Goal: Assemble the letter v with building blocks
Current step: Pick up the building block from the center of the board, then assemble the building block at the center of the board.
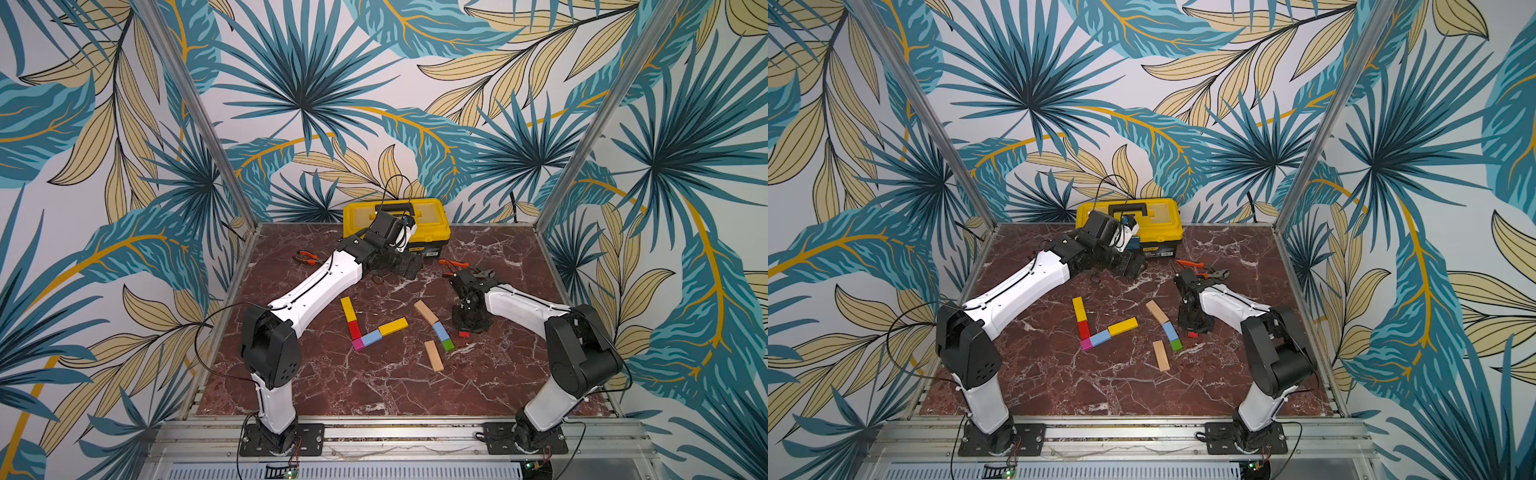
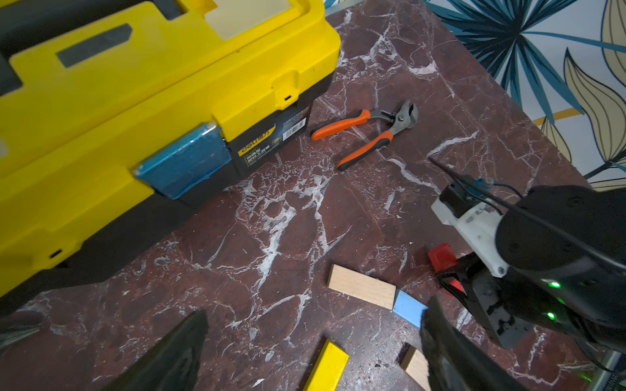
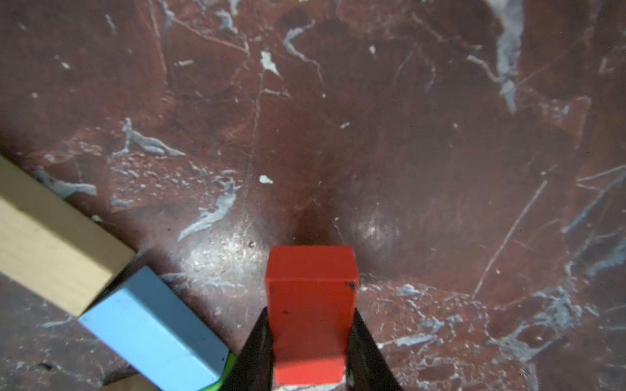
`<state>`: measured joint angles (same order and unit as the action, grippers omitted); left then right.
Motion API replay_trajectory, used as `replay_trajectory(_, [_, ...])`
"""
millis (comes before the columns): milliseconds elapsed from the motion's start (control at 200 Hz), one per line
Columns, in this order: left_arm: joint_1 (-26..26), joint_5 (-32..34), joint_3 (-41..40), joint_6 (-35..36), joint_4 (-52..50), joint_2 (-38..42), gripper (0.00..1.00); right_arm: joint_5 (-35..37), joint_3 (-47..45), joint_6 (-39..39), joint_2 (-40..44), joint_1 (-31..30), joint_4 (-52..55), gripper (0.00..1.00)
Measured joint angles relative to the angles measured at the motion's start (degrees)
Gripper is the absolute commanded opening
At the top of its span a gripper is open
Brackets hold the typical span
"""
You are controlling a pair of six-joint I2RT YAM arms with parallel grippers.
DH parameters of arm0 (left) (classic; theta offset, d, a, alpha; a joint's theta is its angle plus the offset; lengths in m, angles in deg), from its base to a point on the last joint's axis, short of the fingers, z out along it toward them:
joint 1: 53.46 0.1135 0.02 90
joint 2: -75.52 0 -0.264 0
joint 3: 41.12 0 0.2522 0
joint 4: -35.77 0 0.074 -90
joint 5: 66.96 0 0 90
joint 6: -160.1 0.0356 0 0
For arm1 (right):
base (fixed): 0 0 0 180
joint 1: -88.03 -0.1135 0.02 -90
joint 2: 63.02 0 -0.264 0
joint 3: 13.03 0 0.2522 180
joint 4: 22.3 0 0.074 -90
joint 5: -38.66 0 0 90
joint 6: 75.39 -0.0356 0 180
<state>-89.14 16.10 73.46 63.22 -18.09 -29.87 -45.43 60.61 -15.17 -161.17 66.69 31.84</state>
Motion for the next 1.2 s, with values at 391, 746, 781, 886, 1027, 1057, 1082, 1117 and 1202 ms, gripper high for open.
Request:
replay_trajectory(391, [-1.4, -2.0, 1.1, 0.0, 0.0, -2.1, 0.99, -1.3, 0.0, -1.4, -1.4, 0.5, -0.5, 0.48])
replay_trajectory(746, [-1.4, -2.1, 1.1, 0.0, 0.0, -2.1, 0.99, -3.1, -1.9, -3.3, 2.6, 0.5, -0.8, 0.64])
replay_trajectory(781, [-1.4, -2.1, 1.1, 0.0, 0.0, -2.1, 1.00, -3.5, -2.4, -3.7, 3.7, 0.5, -0.9, 0.65])
replay_trajectory(886, [-1.4, -2.1, 1.1, 0.0, 0.0, -2.1, 0.99, -5.2, -4.0, -4.6, 6.3, 0.5, -2.1, 0.66])
replay_trajectory(1027, [-1.4, -2.1, 1.1, 0.0, 0.0, -2.1, 0.99, -7.3, -6.2, -6.3, 7.6, 0.5, -4.1, 0.68])
replay_trajectory(1057, [-1.4, -2.1, 1.1, 0.1, 0.0, -2.1, 0.99, -7.7, -6.5, -6.5, 7.6, 0.5, -4.6, 0.68])
replay_trajectory(1082, [-1.4, -2.1, 1.1, 0.1, 0.0, -2.1, 0.99, -8.1, -6.7, -6.8, 7.6, 0.5, -4.9, 0.68])
replay_trajectory(1117, [-1.4, -2.1, 1.1, 0.1, 0.0, -2.1, 0.99, -8.5, -6.9, -7.2, 7.6, 0.5, -5.3, 0.68])
replay_trajectory(1202, [-1.4, -2.0, 1.1, 0.2, 0.0, -2.1, 0.99, -9.3, -7.4, -8.0, 7.6, 0.5, -6.4, 0.69])
